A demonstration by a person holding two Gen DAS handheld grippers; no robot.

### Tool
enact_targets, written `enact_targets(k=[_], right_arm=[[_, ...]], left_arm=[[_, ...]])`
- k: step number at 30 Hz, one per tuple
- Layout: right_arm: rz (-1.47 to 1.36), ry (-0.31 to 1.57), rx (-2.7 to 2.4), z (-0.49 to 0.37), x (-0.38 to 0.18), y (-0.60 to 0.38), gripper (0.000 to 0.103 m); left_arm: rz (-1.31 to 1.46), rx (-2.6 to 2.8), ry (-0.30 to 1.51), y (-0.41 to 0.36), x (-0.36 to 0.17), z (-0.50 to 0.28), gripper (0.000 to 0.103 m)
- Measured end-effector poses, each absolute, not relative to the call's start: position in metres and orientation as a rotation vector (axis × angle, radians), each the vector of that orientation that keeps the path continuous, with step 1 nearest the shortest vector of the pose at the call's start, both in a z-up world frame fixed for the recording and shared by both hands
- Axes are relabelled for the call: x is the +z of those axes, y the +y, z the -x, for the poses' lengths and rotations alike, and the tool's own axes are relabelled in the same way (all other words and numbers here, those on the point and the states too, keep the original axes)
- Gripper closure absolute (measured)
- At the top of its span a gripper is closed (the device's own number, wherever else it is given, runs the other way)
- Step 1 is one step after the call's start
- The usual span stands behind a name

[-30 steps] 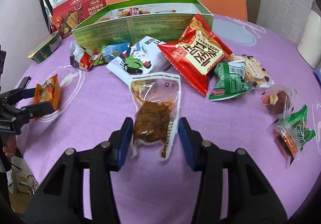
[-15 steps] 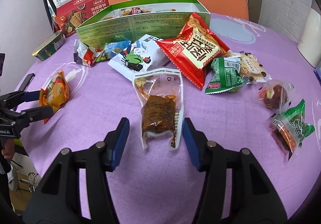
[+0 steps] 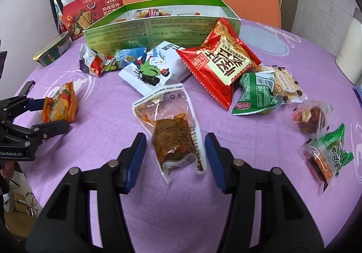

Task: Organize snacks
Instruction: 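Grasp the brown meat snack packet with the right gripper while the left grasps the orange-green packet, then carry both packets over the box and open both grippers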

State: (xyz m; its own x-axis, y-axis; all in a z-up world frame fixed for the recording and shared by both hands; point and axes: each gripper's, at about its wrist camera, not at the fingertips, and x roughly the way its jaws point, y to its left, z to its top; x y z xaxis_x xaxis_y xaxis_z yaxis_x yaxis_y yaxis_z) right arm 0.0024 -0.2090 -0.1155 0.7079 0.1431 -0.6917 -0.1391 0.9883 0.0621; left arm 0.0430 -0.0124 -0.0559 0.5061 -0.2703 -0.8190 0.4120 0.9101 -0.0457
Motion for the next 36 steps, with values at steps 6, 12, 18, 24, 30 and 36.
enact_targets(k=[6,12,18,24,30,36], right_arm=[[-0.077,0.752,0.213,0.004,-0.109,-0.214,0.067],[-0.077,0.708,0.256,0.010,-0.089,-0.209,0.067],[-0.061,0.618,0.290,0.000,-0.047,-0.203,0.067],[-0.043,0.530,0.276,-0.037,-0.005,-0.205,0.067],[-0.066,0.546,0.260,-0.095,-0.001,-0.212,0.067],[-0.093,0.612,0.248,-0.148,-0.019,-0.220,0.067]], left_arm=[[-0.161,-0.389,0.940,-0.016,-0.049,-0.035,0.044],[-0.074,-0.418,0.890,-0.008,-0.025,-0.034,0.048],[-0.028,-0.433,0.785,-0.010,0.021,-0.048,0.048],[0.019,-0.404,0.705,-0.015,0.060,-0.090,0.048],[0.049,-0.375,0.726,-0.023,0.064,-0.147,0.048],[0.043,-0.346,0.777,-0.032,0.045,-0.191,0.048]])
